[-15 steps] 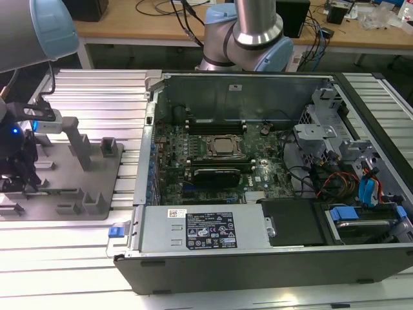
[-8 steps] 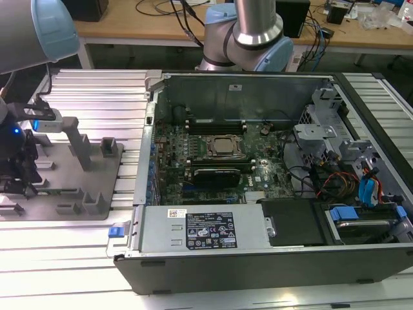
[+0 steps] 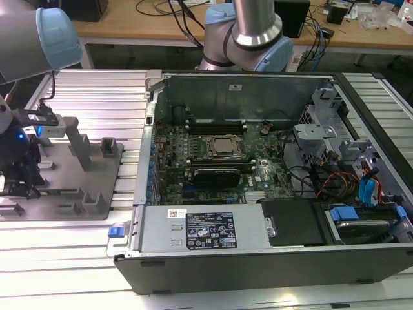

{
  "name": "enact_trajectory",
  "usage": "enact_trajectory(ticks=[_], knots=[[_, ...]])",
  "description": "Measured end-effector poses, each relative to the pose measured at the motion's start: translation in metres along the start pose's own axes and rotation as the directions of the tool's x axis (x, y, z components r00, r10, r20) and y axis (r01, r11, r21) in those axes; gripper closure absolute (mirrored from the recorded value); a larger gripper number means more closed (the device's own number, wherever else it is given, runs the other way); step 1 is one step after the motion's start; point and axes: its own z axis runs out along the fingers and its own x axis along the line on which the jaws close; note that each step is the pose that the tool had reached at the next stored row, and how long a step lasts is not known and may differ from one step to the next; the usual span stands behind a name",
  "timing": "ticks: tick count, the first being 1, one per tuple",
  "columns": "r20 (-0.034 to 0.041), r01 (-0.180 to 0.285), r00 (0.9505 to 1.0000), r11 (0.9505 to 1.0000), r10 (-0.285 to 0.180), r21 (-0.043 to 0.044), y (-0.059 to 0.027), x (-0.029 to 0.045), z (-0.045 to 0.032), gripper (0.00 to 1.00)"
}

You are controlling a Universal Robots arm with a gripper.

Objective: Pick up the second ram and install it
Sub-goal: 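Pick up the second ram and move it above second insertion slot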

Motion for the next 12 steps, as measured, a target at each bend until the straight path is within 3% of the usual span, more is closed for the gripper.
enact_trajectory(ticks=[4, 5, 8, 9, 12], knots=[[0.0002, 0.000, 1.0000, 1.0000, 0.000, 0.0002, 0.0003, -0.0006, 0.0005, 0.67], [0.0002, 0.000, 1.0000, 1.0000, 0.000, 0.0003, 0.0004, -0.0007, 0.0006, 0.75], [0.0002, 0.000, 1.0000, 1.0000, 0.000, 0.0003, 0.0007, -0.0012, 0.0010, 0.76], [0.0002, 0.000, 1.0000, 1.0000, 0.000, 0.0003, 0.0008, -0.0014, 0.0011, 0.84], [0.0004, 0.000, 1.0000, 1.0000, 0.000, 0.0001, 0.0010, -0.0017, 0.0012, 0.85]])
